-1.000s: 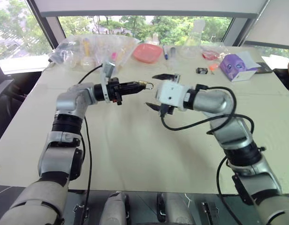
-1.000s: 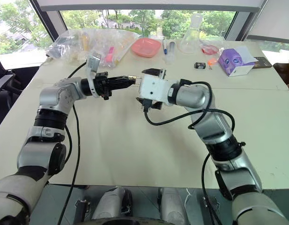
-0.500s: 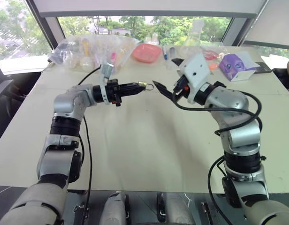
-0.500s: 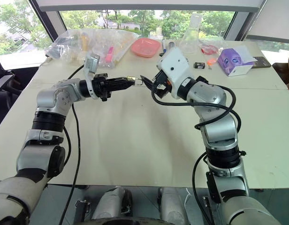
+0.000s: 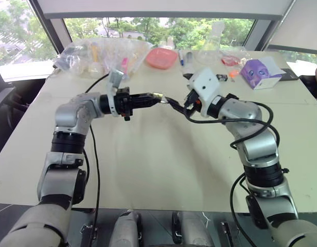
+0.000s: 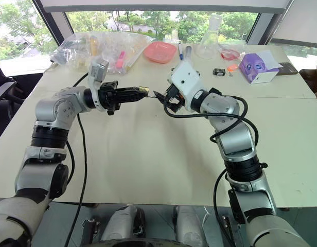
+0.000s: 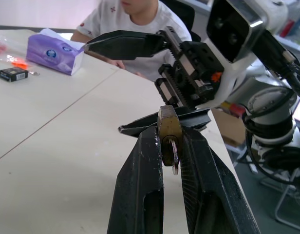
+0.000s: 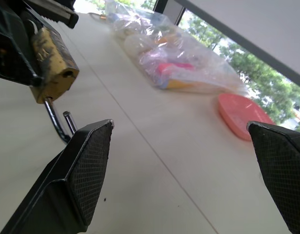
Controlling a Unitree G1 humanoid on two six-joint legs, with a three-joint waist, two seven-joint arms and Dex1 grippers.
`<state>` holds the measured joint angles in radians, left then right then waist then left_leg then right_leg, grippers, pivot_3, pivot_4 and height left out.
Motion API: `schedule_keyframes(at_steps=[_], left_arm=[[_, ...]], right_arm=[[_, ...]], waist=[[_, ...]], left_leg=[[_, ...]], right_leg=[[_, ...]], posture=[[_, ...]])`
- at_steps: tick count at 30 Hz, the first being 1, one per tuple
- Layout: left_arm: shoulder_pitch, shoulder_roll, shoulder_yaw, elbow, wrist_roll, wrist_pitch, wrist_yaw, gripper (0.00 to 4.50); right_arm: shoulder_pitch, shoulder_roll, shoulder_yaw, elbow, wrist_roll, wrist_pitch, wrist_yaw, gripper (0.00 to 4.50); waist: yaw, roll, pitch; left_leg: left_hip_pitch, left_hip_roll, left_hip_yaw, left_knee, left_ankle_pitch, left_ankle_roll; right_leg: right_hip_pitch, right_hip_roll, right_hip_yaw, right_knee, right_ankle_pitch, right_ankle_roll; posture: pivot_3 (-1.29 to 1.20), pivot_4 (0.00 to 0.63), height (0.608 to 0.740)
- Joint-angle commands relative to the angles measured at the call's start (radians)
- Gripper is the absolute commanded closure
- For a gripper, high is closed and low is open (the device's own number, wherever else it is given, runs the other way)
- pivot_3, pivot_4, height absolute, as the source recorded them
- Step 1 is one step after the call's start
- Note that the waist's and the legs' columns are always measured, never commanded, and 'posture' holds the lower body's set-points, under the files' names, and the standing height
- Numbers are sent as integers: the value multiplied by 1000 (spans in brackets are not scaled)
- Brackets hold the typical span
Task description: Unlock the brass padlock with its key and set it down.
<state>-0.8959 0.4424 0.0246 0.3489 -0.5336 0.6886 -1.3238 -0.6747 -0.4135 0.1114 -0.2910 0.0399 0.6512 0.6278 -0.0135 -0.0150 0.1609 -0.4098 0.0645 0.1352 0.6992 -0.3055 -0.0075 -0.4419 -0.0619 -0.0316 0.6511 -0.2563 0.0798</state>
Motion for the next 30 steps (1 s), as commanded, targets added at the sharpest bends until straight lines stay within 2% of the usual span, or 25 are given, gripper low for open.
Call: schedule_keyframes(at_steps=[1, 10, 12, 15, 19, 24, 30], left_arm=[[-10, 6, 8, -17, -13, -20, -4, 4500], [-17, -6, -3, 21, 1, -53, 5, 4500], [-22, -12, 0, 41, 4, -58, 19, 4500], [-36, -52, 20, 90, -6, -42, 82, 4500], [-23, -107, -24, 126, 35, -45, 149, 4500], [-36, -224, -69, 297, 85, 17, 230, 4500], [-139, -340, -26, 580, 124, -39, 307, 4500]], right_arm=[[1, -15, -7, -44, 36, 15, 18, 35], [23, -56, -15, -87, 53, 45, 6, 35], [51, -103, -12, -110, 37, 55, 15, 35], [154, -251, -11, -239, 58, 137, 95, 35], [258, -395, -26, -383, 110, 236, 162, 35], [296, -444, -45, -454, 154, 324, 158, 35], [305, -432, -16, -457, 146, 354, 105, 35]], waist=[[0, 0, 0], [1, 0, 0], [3, 0, 0], [12, 0, 0], [12, 0, 0], [5, -1, 0], [4, -2, 1]], left_leg=[[0, 0, 0, 0, 0, 0], [0, 0, 0, 0, 0, 0], [0, 0, 0, 0, 0, 0], [-1, -1, -1, 0, 0, 1], [-1, -1, -2, 0, -2, 3], [1, -1, -2, 0, -5, 8], [0, -1, -2, 1, -5, 9]], right_leg=[[0, 0, 0, 0, 0, 0], [0, 0, 0, 0, 0, 0], [0, 0, 0, 0, 0, 0], [0, -1, 0, -1, 0, 0], [0, -1, 0, -3, 0, 0], [2, 0, 0, -2, 0, 0], [1, 0, 0, -2, 0, 0]], posture=[[0, 150, 733], [0, 150, 733], [0, 150, 733], [0, 150, 733], [0, 150, 733], [0, 150, 733], [0, 150, 733]])
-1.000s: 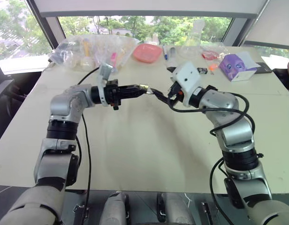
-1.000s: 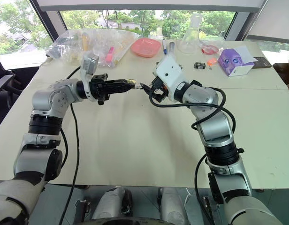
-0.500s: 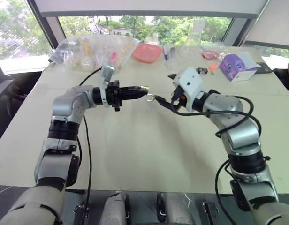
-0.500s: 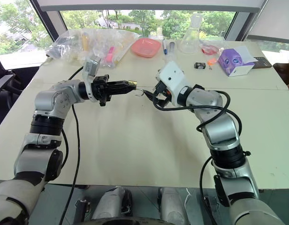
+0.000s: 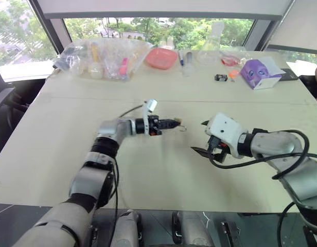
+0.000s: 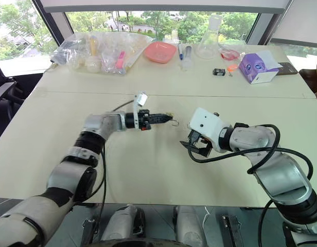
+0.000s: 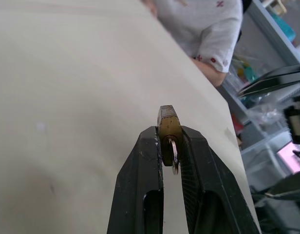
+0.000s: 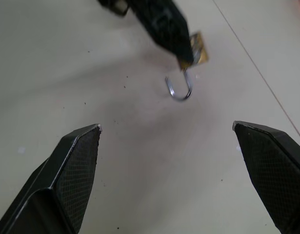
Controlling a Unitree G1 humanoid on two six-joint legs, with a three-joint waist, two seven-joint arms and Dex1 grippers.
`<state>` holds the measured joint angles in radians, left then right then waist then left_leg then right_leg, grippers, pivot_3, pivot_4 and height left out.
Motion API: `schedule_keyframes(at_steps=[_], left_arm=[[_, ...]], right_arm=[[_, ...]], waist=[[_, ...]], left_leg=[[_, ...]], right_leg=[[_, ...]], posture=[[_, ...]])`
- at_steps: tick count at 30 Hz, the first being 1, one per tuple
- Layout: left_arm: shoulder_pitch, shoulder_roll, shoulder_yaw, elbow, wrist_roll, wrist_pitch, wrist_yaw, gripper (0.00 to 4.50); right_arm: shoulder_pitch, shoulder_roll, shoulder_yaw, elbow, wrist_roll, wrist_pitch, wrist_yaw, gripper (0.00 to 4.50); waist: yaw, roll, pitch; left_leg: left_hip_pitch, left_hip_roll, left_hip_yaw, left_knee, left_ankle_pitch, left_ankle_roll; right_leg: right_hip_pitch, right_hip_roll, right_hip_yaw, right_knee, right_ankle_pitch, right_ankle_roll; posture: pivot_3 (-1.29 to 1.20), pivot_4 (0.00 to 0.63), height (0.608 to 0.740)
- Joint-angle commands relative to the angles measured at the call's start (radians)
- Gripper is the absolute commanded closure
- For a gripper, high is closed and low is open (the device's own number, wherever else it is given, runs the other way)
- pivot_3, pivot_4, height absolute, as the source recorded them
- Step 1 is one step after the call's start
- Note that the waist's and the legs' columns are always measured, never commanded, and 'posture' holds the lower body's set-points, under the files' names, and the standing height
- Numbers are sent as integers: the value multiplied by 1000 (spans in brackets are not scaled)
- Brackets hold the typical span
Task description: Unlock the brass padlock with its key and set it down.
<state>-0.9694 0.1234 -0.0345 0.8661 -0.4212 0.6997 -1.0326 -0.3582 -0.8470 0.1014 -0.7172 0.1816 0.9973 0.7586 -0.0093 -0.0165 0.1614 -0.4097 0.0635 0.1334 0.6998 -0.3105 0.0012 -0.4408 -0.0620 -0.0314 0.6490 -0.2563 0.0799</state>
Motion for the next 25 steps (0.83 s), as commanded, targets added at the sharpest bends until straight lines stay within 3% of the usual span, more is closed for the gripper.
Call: schedule_keyframes(at_steps=[1, 5, 13, 19, 25], left_arm=[[-81, -33, 38, 98, 18, -67, 15, 4500], [-131, -61, 70, 206, 28, -103, 18, 4500], [-143, -29, 58, 262, 103, -113, 30, 600], [-63, 129, -20, 41, 201, -202, -44, 600], [181, 304, 54, -534, 68, -24, -72, 600]], right_arm=[[-17, 8, -3, -30, 4, 12, -35, 35], [-30, 24, 3, -26, 3, 22, -67, 35], [-22, 25, 0, -25, 6, 26, -98, 0], [-21, 36, -9, -23, 11, 25, -115, 0], [-5, 99, -45, 43, 9, 0, -165, 0]], waist=[[0, 0, 0], [0, 0, 0], [-1, 0, 0], [-12, 0, 0], [0, 0, 0]], left_leg=[[0, 0, 0, 0, 0, 0], [0, 0, 0, 0, 0, 0], [0, 0, 0, 0, 0, 0], [1, 1, 0, -1, 0, 0], [0, 2, 0, -1, 3, -6]], right_leg=[[0, 0, 0, 0, 0, 0], [0, 0, 0, 0, 0, 0], [0, 0, 0, 0, 0, 0], [-1, 1, 1, 0, 0, 0], [-1, 0, 1, 2, 0, 0]], posture=[[0, 150, 733], [0, 150, 733], [0, 150, 733], [0, 150, 733], [0, 150, 733]])
